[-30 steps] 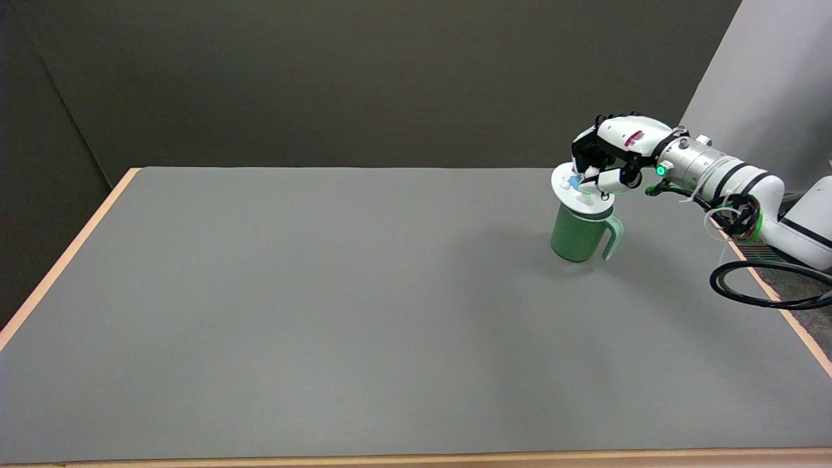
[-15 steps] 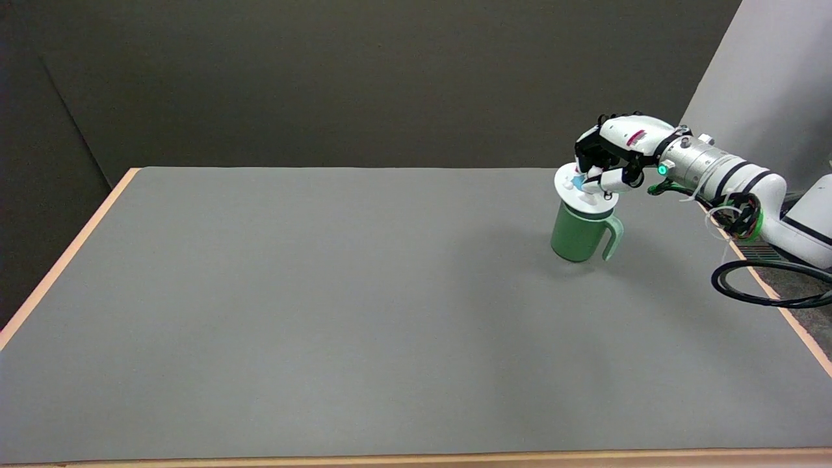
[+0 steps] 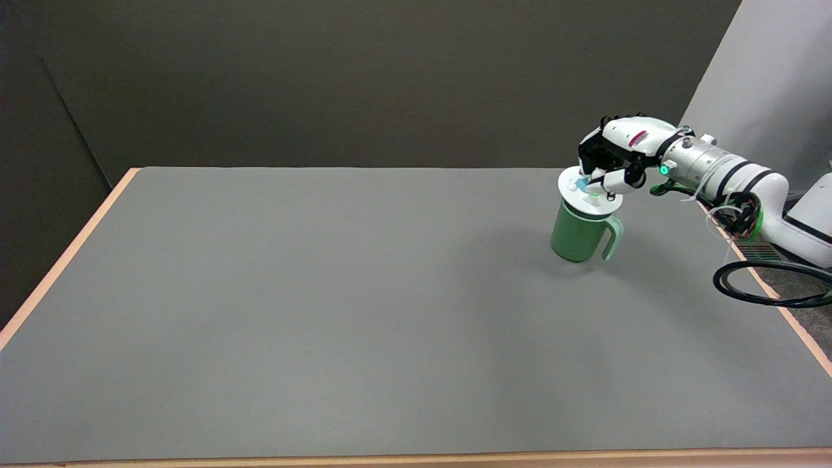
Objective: Place the white cup lid onto the cup.
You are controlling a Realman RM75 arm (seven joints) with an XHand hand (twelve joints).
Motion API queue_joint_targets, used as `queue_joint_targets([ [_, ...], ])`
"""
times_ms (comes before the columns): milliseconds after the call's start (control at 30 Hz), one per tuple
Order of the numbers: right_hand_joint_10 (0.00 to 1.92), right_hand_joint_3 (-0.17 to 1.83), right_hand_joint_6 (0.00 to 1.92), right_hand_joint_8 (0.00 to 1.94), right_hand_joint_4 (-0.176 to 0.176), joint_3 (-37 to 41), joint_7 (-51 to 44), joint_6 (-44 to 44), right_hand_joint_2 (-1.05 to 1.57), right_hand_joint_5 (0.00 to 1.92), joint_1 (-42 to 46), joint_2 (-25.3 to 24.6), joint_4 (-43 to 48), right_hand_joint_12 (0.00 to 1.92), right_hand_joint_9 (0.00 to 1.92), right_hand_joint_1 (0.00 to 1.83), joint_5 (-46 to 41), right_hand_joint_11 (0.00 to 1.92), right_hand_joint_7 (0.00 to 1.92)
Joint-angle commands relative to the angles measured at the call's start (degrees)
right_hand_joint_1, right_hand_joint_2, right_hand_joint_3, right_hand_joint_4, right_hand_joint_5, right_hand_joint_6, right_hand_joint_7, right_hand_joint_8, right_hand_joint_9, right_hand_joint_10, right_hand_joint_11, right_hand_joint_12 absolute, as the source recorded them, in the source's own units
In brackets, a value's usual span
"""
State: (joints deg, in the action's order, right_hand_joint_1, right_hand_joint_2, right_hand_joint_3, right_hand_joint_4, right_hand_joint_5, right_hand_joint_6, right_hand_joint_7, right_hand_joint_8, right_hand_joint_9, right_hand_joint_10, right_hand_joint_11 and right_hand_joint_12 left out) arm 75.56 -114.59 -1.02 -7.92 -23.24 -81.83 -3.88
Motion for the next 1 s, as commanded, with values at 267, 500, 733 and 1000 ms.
queue_joint_targets([
  [267,0.63,0.22,1.31,0.89,-0.021,-0.06,0.63,-3.32,1.03,0.82,1.35,1.0,-2.6,1.35,1.04,1.22,-0.14,0.71,1.06],
  [500,0.63,0.22,1.31,0.88,-0.025,-0.07,0.64,-3.17,1.03,0.82,1.37,1.0,-2.65,1.36,1.05,1.22,-0.46,0.71,1.06],
  [733,0.62,0.22,1.31,0.88,-0.025,-0.47,0.88,-2.91,1.03,0.82,1.37,1.0,-2.63,1.36,1.05,1.22,-0.48,0.71,1.06],
  [1000,0.62,0.23,1.31,0.87,-0.027,-0.63,0.88,-3.13,1.03,0.82,1.51,1.0,-2.63,1.36,1.05,1.22,-0.48,0.71,1.07],
])
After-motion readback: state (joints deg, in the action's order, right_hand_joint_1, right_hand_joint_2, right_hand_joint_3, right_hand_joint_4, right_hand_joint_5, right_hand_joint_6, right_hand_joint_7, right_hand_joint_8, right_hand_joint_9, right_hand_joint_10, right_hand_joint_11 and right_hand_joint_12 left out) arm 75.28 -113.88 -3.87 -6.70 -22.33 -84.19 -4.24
